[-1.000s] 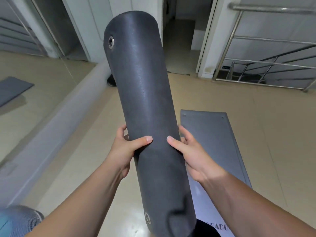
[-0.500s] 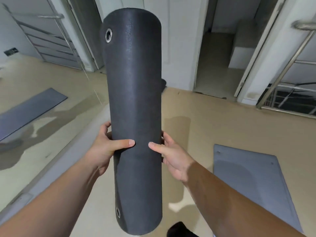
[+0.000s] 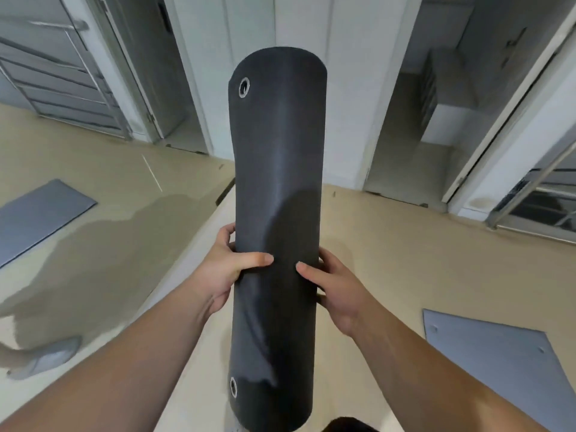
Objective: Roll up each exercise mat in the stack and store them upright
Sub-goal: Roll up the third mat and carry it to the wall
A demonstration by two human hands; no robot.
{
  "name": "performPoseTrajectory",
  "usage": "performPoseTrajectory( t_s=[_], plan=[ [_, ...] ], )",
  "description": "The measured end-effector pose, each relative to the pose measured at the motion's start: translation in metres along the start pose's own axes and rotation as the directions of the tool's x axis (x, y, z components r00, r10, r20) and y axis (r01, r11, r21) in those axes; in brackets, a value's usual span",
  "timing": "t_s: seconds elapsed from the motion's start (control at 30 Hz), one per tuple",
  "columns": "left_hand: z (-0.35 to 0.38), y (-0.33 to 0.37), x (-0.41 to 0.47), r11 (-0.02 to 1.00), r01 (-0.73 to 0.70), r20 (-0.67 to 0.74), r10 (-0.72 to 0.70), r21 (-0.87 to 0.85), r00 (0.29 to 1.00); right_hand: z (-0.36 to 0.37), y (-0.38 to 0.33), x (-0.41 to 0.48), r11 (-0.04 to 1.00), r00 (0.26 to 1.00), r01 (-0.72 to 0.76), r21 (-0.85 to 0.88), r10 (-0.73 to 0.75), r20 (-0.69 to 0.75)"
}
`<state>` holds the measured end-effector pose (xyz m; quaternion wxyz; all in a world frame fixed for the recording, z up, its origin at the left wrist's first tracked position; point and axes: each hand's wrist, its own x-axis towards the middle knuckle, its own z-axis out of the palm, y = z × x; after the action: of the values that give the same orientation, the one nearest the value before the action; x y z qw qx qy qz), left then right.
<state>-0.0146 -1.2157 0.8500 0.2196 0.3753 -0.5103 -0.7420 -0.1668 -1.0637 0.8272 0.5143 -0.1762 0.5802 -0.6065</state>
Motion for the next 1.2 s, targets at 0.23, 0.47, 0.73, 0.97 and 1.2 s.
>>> performPoseTrajectory(
  t_s=[0.23, 0.47, 0.73, 0.97, 1.2],
  plan=[
    [-0.003, 0.058, 0.166, 0.994, 0.029, 0.138, -0.044, 0.104, 0.990, -0.006, -0.052, 0.132, 1.000, 0.989, -0.005, 0.020, 0.008, -0.151],
    [0.050, 0.091, 0.361, 0.983, 0.049, 0.111, -0.070, 0.179, 0.991, -0.084, -0.109, 0.313, 0.999, 0.987, 0.013, 0.046, -0.005, -0.159],
    [0.101, 0.135, 0.536, 0.975, -0.003, 0.131, -0.027, 0.223, 0.991, -0.143, -0.202, 0.474, 0.997, 0.991, 0.015, -0.074, -0.024, -0.131],
    [0.105, 0.151, 0.709, 0.962, 0.037, 0.230, -0.102, 0.272, 0.968, -0.176, -0.242, 0.628, 0.993, 0.978, -0.021, -0.113, -0.003, -0.209],
    [0.098, 0.100, 0.927, 0.955, 0.183, 0.341, -0.256, 0.232, 0.904, -0.221, -0.230, 0.807, 0.981, 0.932, -0.145, -0.131, 0.091, -0.351]
  ],
)
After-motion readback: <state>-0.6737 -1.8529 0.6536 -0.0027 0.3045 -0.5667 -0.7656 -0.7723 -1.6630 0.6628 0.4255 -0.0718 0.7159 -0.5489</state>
